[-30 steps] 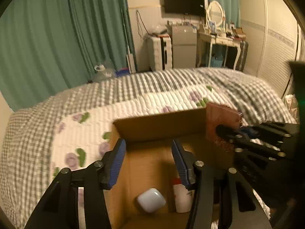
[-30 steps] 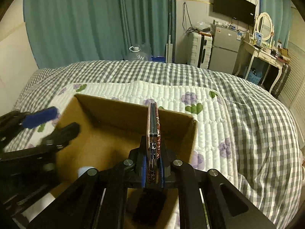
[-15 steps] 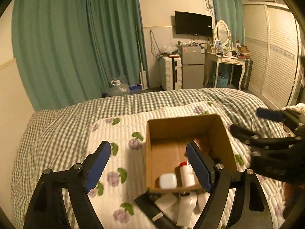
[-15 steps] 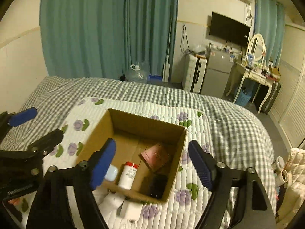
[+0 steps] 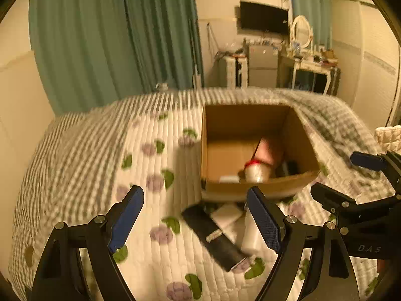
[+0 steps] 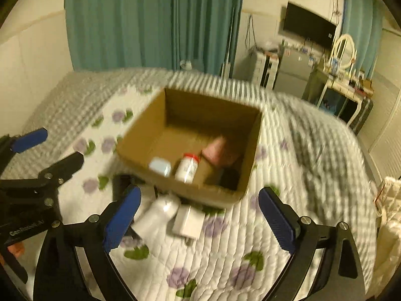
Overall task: Organize rigid objects
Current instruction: 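Grasp the white square charger with the right gripper while the left gripper grasps the black cylinder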
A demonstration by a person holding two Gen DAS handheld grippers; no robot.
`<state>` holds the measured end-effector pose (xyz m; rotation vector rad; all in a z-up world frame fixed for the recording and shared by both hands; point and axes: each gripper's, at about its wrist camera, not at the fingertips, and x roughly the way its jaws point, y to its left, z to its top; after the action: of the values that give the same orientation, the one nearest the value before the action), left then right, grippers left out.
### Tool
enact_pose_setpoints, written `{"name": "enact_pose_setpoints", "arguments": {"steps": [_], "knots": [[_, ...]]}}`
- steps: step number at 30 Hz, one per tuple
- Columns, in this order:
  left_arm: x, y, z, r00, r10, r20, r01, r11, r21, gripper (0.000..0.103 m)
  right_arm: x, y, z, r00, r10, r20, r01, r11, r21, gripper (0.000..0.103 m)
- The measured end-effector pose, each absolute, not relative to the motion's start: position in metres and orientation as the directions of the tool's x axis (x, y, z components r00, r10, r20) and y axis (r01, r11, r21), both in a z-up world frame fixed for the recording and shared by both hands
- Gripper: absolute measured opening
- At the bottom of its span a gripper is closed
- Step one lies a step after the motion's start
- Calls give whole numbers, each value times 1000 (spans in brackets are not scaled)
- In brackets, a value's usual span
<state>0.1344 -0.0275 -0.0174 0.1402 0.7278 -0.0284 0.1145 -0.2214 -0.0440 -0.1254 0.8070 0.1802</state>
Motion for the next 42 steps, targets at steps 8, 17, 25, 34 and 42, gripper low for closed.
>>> {"name": "enact_pose_setpoints", "arguments": {"steps": [8,17,25,34,42], "knots": [[157,-13,-99,627,85,-774,-11,995,101,86,146,-224,-137,526,61,-849,-176,984,-39,94],[170,-23,-142,554,100,-826,7,992,125,86,174,-216,-184,423,74,-903,-183,983,-6,87],[176,-29,-153,525,93,-846,4,994,111,85,185,-207,-201,404,88,-911,-205,979,3,69],[181,-42,-164,485,54,-873,44,995,86,60,163,-212,-188,448,115,-887,-225,974,12,55],[181,-41,-161,480,64,-875,44,994,97,48,141,-221,-181,465,123,-877,-228,973,15,53]]}}
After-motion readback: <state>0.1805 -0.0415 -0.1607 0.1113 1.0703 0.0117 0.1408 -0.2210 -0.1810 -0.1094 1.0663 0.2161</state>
